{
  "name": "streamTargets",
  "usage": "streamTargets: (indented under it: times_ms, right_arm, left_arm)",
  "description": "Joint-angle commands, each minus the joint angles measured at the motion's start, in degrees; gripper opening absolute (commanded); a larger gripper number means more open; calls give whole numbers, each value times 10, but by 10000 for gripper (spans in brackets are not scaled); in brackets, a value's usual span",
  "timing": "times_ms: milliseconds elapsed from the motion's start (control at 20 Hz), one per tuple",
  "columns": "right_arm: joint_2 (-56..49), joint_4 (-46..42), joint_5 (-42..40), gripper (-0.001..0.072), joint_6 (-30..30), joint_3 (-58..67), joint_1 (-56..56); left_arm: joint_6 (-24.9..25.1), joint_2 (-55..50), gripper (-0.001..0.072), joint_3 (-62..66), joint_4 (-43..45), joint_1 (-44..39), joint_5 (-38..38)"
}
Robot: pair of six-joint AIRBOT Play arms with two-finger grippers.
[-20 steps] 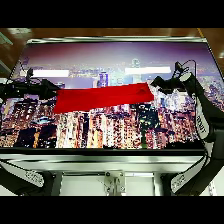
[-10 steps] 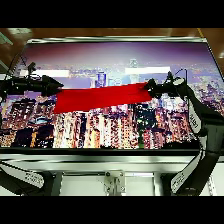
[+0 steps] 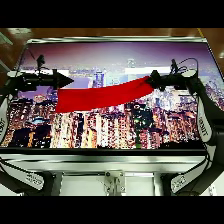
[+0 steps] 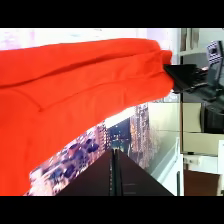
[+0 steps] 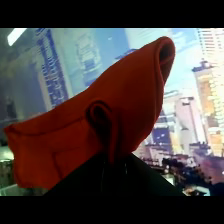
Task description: Fold the shirts.
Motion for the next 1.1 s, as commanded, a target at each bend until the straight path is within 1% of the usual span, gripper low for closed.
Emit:
streamTargets:
  times_ms: [0,100,200,350,400,450,550,700,800,900,1000,1050]
  right_arm:
    - [88,5,85,67,-17,1,1]
    - [141,-8,124,67,1,1,3]
    - [188,-13,161,67,23,1,2]
    - [249,-32,199,67,56,1,2]
    - [264,-42,207,67,68,1,2]
    - [279,-51,214,67,78,1,2]
    - [296,-75,222,67,91,0,2]
    - [299,-84,229,67,104,0,3]
    - [299,-85,228,67,104,0,2]
    - [298,-90,218,67,104,0,3]
    - [298,-122,195,67,108,-1,18]
    - [296,-153,176,67,118,-1,38]
  left_arm:
    - [9,-7,44,-1,-7,-104,108]
    - [4,-21,44,-1,-5,-174,156]
    - [-15,-42,44,-1,-6,-231,170]
    - [-21,-66,44,-1,-7,-305,183]
    - [-30,-71,44,0,-8,-327,196]
    - [-32,-77,45,0,-24,-348,210]
    - [-31,-97,44,0,-94,-388,230]
    - [-27,-145,44,2,-189,-431,230]
    - [-20,-170,45,2,-256,-431,225]
    - [35,-169,43,2,-307,-402,197]
    - [67,-139,42,2,-299,-344,174]
    - [68,-114,42,2,-271,-307,172]
